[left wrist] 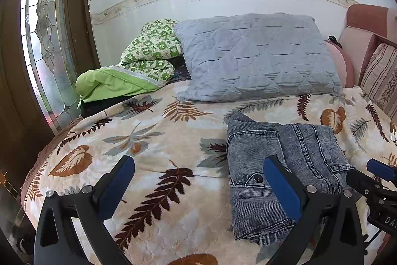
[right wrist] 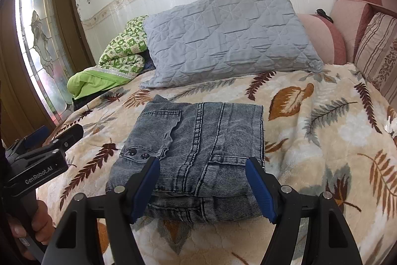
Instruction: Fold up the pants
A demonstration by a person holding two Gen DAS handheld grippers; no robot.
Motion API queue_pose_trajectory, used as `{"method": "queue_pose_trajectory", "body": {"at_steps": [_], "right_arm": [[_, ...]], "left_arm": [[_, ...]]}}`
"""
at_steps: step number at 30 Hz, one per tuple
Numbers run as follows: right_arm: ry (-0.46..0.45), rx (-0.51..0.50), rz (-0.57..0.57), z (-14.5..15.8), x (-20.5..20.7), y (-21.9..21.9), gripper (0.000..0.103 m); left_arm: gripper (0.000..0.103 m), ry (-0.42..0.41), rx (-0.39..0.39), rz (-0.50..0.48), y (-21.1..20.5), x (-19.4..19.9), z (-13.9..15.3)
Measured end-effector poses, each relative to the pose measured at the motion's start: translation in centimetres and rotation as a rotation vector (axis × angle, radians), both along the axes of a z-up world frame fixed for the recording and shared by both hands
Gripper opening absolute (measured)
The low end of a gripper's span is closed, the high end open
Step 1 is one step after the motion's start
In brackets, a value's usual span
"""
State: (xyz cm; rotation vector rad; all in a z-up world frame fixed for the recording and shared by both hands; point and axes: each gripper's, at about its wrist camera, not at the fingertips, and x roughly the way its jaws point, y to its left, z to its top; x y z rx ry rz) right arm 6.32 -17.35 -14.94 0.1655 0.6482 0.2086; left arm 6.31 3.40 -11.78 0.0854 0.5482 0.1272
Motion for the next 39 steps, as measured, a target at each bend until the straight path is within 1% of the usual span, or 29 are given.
{"method": "queue_pose_trajectory", "body": {"at_steps": [28, 39], "right_arm": [[0.014, -0.014, 0.011, -0.38, 0.41, 0.11, 0.075], [0.030, -0.016, 0.014, -0.72, 0.97, 0.02, 0.075]], "left_arm": [[0.103, -0.012, -0.034, -0.033, -0.22, -0.31, 0.36], [0.103, 0.002, -0.043, -0.056, -0.41, 0.02, 0.05]]}}
